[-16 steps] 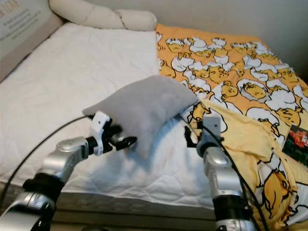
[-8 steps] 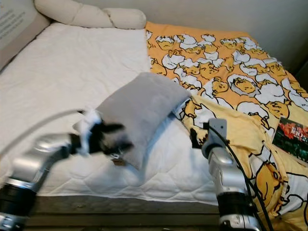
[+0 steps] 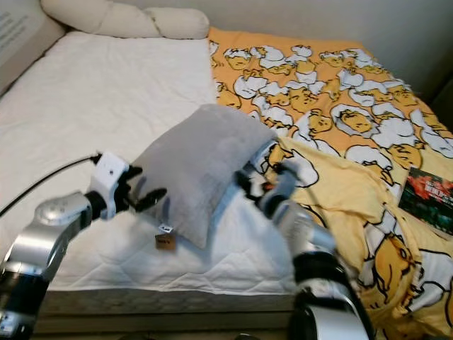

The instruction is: Clean up the room

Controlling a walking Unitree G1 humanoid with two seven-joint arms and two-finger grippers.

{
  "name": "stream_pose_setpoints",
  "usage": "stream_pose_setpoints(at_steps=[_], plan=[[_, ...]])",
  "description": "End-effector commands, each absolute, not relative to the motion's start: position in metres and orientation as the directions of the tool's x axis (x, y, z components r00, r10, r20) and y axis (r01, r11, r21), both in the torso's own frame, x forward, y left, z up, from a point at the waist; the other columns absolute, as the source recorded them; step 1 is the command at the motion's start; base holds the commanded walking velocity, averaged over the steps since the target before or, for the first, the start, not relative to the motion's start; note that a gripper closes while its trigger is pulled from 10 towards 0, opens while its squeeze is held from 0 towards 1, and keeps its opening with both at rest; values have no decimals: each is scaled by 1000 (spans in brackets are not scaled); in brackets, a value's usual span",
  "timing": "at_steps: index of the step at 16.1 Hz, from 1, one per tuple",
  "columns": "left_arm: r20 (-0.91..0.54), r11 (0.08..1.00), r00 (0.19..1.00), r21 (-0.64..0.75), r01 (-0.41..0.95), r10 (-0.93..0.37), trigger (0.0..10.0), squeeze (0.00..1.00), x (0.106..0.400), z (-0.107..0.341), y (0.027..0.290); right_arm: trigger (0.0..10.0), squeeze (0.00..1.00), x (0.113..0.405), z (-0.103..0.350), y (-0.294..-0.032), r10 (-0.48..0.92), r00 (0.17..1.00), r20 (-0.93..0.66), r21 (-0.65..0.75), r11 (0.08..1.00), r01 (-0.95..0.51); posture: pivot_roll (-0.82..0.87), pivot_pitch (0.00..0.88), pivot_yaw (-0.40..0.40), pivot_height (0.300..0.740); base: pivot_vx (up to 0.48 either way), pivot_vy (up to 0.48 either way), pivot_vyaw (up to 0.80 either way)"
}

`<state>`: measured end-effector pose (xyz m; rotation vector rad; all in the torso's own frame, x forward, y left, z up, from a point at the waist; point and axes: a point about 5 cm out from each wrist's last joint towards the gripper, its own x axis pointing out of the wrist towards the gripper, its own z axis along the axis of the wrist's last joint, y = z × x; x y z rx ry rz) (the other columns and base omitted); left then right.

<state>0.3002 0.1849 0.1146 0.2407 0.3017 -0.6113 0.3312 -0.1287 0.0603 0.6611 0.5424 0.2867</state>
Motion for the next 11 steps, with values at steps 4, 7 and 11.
stream_pose_setpoints(at_steps=[4,7,11], plan=[[-237,776,793,181,604,-562,10000,0,276,151,193,10000,1000,341,59,-107,455,813,-363,747,663,-37,126,0,-65,740,0,0,0],[-255,769,790,200,608,-558,10000,0,254,161,198,10000,1000,342,55,-99,457,809,-369,778,628,0,176,0,-56,740,0,0,0],[-349,776,744,68,626,-570,10000,0,218,167,200,10000,0,339,45,-83,409,792,-454,749,657,90,230,0,-36,740,0,0,0]])
